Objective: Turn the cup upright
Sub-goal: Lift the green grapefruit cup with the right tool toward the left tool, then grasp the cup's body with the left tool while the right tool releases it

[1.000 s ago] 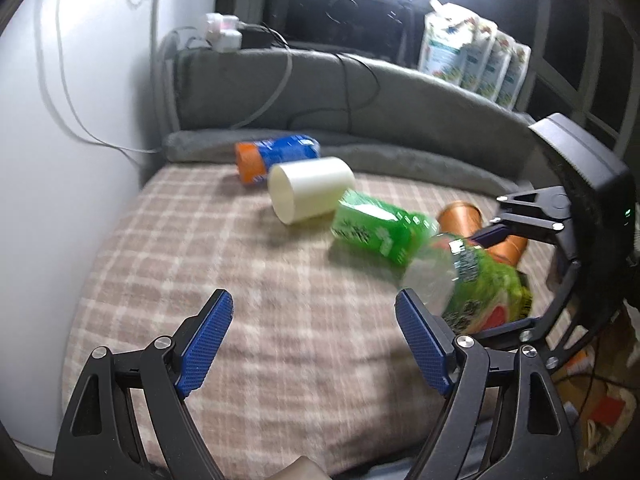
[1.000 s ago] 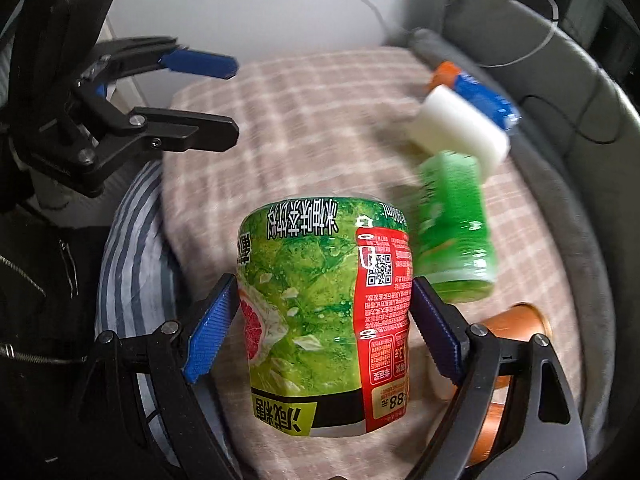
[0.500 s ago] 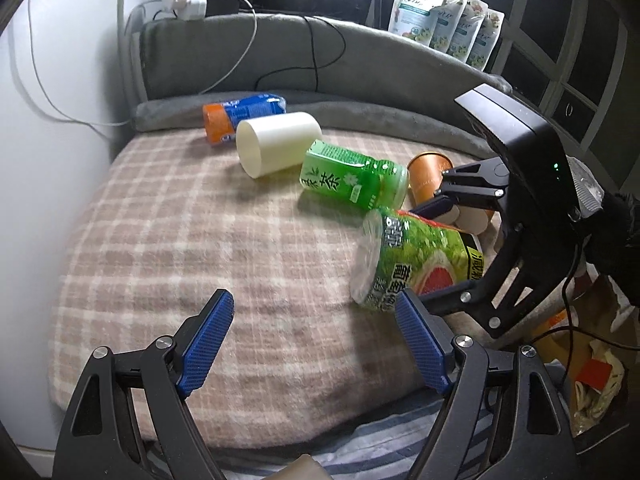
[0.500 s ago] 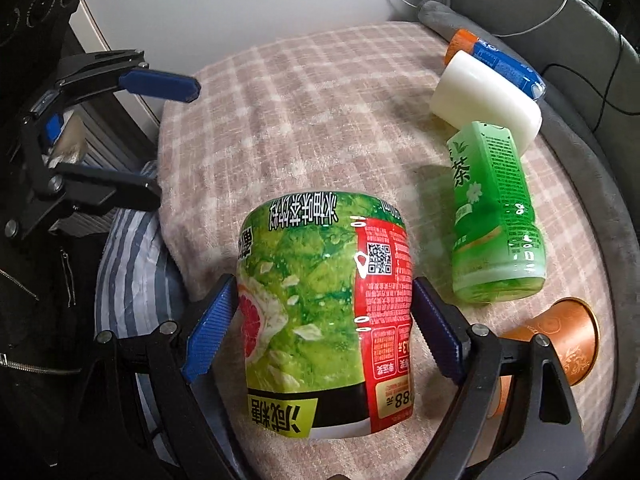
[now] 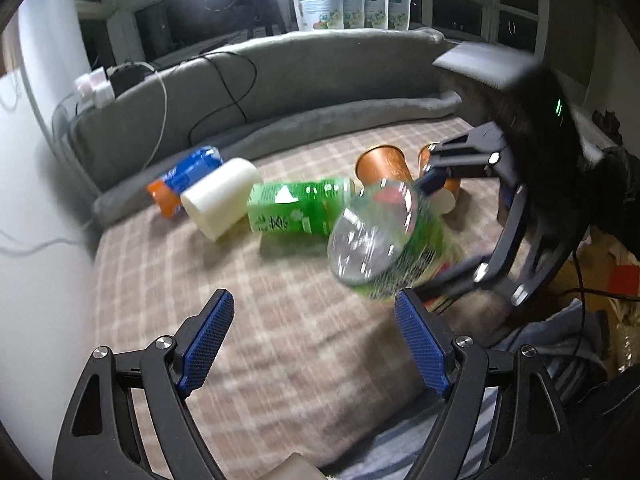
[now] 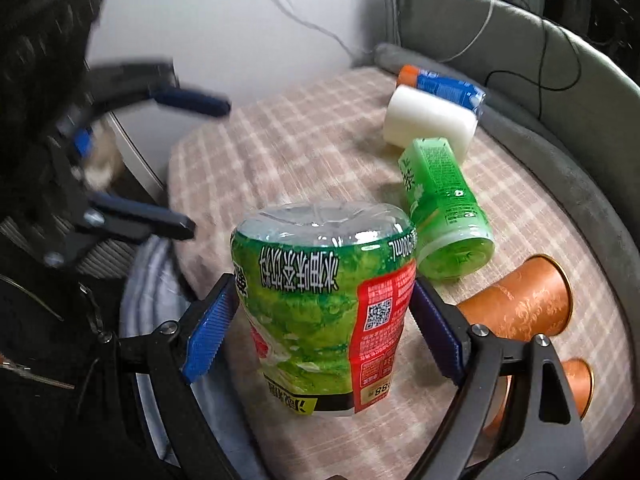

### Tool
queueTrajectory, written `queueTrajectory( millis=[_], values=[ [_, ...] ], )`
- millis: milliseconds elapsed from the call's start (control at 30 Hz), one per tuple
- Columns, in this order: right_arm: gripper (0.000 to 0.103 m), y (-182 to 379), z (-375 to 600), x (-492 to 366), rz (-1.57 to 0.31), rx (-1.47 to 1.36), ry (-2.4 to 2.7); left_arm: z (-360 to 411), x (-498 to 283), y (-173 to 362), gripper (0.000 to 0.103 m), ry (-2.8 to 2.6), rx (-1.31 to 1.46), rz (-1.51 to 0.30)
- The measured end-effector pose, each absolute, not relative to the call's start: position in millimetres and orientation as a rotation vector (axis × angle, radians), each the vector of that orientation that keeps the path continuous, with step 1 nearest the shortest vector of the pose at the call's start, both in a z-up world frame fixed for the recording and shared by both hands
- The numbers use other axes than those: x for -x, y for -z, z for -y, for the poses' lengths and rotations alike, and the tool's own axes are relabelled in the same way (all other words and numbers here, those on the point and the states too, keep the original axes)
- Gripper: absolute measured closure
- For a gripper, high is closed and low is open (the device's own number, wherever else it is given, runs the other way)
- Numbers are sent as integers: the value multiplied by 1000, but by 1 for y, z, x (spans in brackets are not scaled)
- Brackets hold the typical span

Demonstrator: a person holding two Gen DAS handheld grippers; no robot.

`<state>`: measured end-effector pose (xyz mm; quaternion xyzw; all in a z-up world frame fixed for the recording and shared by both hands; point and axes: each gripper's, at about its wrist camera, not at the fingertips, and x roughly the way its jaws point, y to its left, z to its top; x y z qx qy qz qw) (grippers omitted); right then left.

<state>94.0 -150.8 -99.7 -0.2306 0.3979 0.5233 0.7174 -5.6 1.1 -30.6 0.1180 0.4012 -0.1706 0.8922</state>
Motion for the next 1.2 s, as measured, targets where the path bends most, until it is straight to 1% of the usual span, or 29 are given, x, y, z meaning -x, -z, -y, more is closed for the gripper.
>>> queueTrajectory(
  millis=[133, 300, 400, 500, 600, 800, 900, 1100, 1200],
  values=[
    [15, 108, 131, -100, -891, 539, -1183, -8, 1, 28, 21, 336, -246, -836],
    [14, 103, 113, -104, -879, 544, -1189, -28, 1, 26, 20, 301, -165, -875],
    [11, 96, 113, -109, -865, 504, -1180, -37, -3, 29, 21, 319, -129, -929],
    [11, 82, 126, -113, -838, 425, -1161, -33, -1, 25, 21, 344, -164, -940],
    [11, 68, 155, -113, -813, 303, -1138, -15, 0, 21, 21, 413, -284, -945],
    [11, 66, 227, -102, -802, 100, -1028, 37, -1, 22, 21, 622, -655, -899],
    [11, 69, 263, -94, -803, 25, -969, 64, 4, 37, 20, 699, -888, -861],
    [11, 78, 318, -88, -814, -82, -845, 91, 8, 80, 19, 814, -1172, -872],
    [11, 86, 335, -89, -827, -128, -803, 98, 8, 91, 19, 833, -1291, -836]
  ],
)
